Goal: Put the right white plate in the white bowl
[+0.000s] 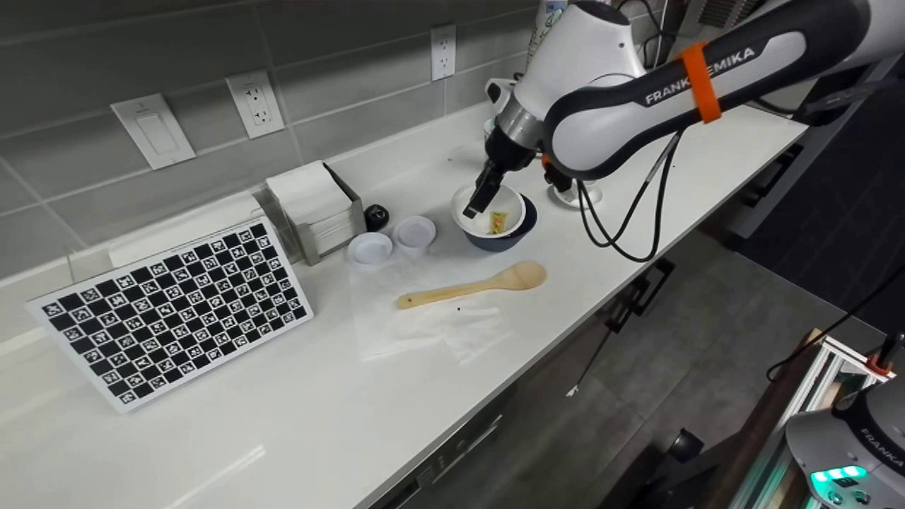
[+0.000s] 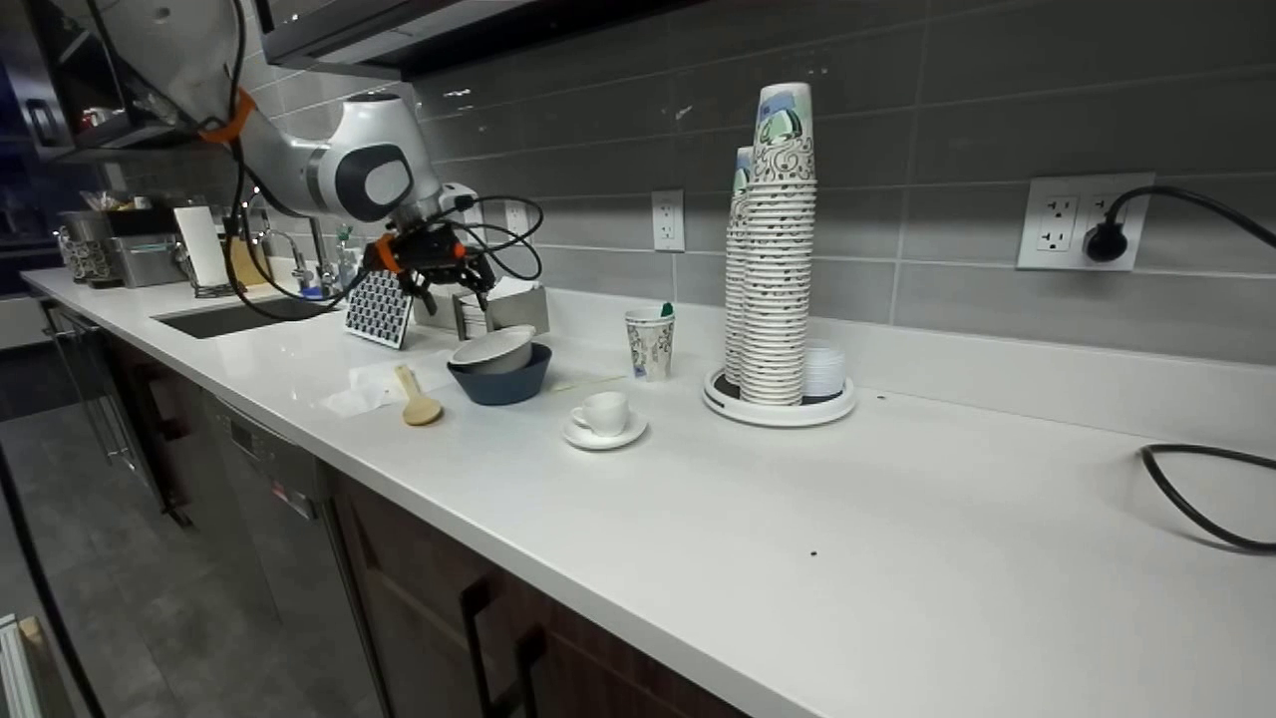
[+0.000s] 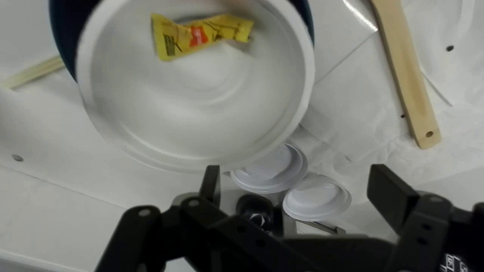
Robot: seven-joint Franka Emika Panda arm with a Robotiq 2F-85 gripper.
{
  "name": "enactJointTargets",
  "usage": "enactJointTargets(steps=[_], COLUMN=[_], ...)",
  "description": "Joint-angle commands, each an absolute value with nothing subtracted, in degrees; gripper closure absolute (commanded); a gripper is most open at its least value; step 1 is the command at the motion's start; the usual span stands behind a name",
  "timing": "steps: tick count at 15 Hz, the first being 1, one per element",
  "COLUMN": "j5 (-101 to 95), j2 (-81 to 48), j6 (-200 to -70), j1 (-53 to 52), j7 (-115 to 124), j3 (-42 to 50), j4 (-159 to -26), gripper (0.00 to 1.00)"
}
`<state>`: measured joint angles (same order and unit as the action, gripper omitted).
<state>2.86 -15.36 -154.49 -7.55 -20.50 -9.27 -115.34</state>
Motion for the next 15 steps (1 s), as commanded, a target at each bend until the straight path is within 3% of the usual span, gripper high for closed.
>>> enactJointTargets(steps=[1, 7, 12, 15], j5=[-5.03, -5.44, -6.63, -7.70], j2=[-23.53, -22.20, -27.57, -32.19], j6=[-158.74, -157.59, -173.18, -174.71], j1=[-9.46, -8.45, -9.50, -10.79], j7=[-20.39, -18.94, -18.69, -17.65], j3=[-9.31, -10.27, -11.49, -11.77], j4=[-107.30, -109.49, -107.94, -104.90], gripper=[0.00, 0.00, 0.00, 0.00])
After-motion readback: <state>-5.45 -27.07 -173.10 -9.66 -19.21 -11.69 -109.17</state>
